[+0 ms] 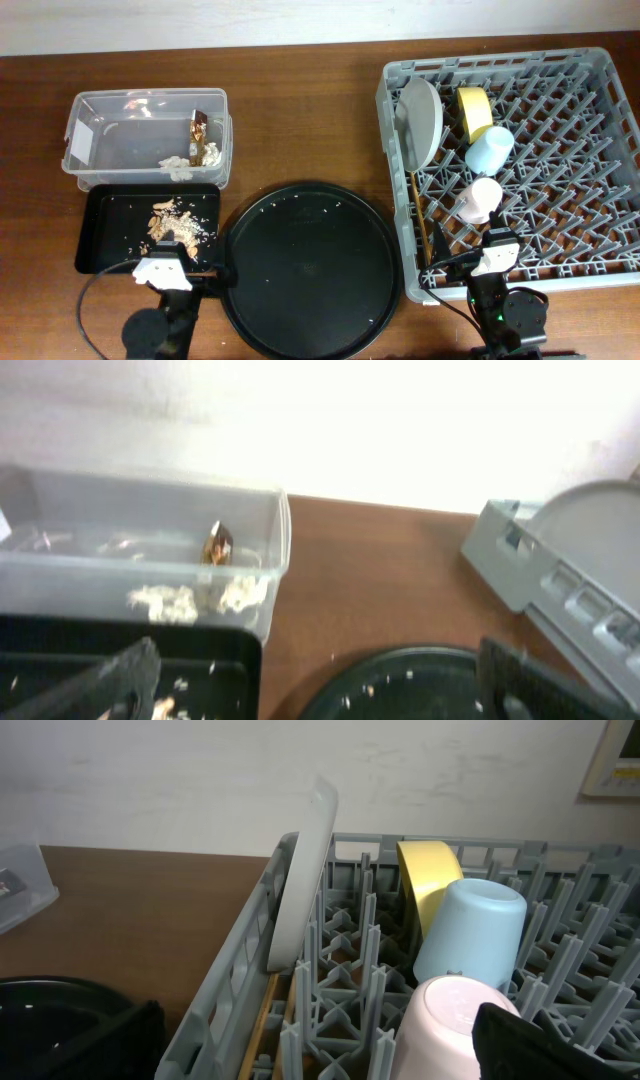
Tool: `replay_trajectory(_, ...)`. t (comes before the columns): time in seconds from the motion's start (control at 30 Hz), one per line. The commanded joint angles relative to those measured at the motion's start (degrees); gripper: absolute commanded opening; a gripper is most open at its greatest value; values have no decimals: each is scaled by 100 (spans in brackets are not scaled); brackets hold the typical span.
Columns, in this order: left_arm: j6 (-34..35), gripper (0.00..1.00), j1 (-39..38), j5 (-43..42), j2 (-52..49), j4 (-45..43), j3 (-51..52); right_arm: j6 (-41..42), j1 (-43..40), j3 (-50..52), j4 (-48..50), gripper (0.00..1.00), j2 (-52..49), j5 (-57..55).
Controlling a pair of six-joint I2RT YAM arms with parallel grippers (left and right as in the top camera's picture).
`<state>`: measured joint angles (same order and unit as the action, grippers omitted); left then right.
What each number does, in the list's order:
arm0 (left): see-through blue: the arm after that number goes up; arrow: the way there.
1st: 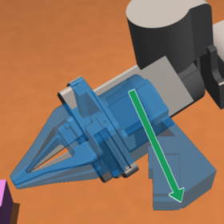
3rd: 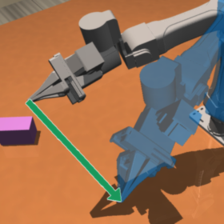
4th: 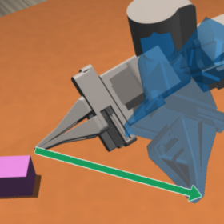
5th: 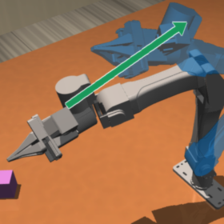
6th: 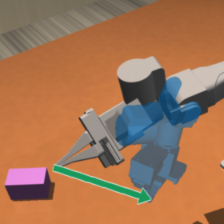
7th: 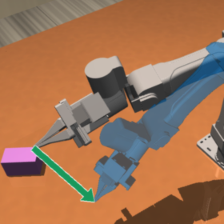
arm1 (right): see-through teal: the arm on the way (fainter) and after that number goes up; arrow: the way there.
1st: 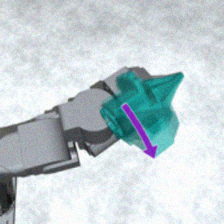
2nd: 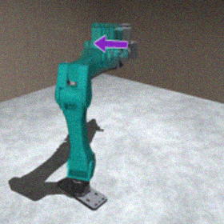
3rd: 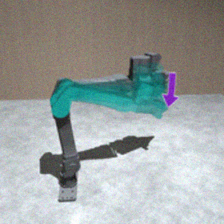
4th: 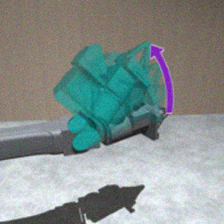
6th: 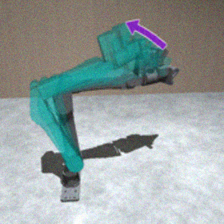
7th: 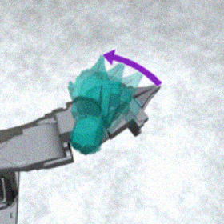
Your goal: Sort waste into correct bins and load items into the dishwasher rack
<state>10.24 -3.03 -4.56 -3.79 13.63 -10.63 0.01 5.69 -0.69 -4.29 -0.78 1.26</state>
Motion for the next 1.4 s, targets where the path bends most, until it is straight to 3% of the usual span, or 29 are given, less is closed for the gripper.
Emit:
replay_trajectory(0.0,-90,99,4,9,354,-1351,702,-2,35,37,-24,99,57,-90)
replay_trajectory(0.1,-522,99,-11,-11,350,-2227,1019,0,35,37,-24,99,57,-90)
replay_trajectory(0.2,-1226,99,-61,22,350,-2044,1012,0,35,37,-24,99,57,-90)
replay_trajectory(0.33,-1226,99,-61,92,350,-929,1012,0,35,37,-24,99,57,-92)
replay_trajectory(1.37,-1226,99,-61,90,350,-925,1012,-2,33,37,-24,99,57,-90)
